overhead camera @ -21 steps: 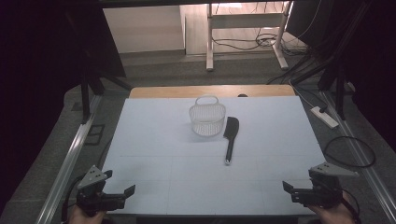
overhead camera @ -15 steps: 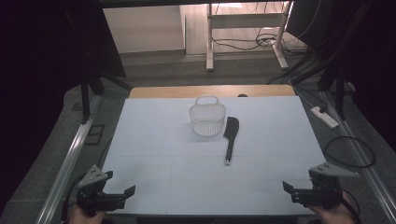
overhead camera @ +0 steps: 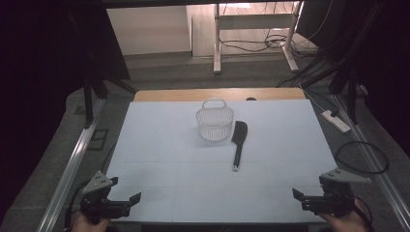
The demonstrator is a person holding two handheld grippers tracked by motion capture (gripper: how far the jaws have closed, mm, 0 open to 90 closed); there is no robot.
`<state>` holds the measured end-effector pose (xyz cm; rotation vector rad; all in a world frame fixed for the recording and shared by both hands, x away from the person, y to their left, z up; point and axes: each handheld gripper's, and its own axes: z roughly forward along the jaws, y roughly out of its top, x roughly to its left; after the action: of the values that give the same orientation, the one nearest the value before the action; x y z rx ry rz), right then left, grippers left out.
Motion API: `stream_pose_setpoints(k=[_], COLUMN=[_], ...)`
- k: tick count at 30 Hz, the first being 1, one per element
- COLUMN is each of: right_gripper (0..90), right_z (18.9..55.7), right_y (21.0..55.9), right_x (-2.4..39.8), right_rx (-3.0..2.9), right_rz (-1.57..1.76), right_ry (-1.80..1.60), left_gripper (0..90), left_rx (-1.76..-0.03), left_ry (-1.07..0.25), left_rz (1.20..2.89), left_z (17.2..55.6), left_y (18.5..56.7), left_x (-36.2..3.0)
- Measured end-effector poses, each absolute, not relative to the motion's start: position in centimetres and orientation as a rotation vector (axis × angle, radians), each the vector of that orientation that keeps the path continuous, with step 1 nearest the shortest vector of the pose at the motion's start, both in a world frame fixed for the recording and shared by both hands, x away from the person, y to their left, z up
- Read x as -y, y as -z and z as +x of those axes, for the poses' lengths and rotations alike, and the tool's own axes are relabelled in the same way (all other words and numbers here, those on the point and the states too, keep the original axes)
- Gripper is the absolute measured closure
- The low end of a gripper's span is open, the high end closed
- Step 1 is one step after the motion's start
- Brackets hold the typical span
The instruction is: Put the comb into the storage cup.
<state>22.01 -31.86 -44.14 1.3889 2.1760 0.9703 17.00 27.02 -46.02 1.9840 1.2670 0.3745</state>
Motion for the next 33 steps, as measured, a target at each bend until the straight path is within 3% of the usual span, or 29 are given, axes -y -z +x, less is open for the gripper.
stream_pose_setpoints(k=[33], right_gripper=[0.0], right_z=[23.6], right_y=[44.0], right_x=[30.9], right_rx=[-2.290], right_rz=[1.306], right_ry=[-0.957], left_gripper=[1.7], left_rx=[-1.270], left_ry=[-0.367], left_rz=[1.981], left_z=[17.0], left_y=[46.0], left_x=[-27.1])
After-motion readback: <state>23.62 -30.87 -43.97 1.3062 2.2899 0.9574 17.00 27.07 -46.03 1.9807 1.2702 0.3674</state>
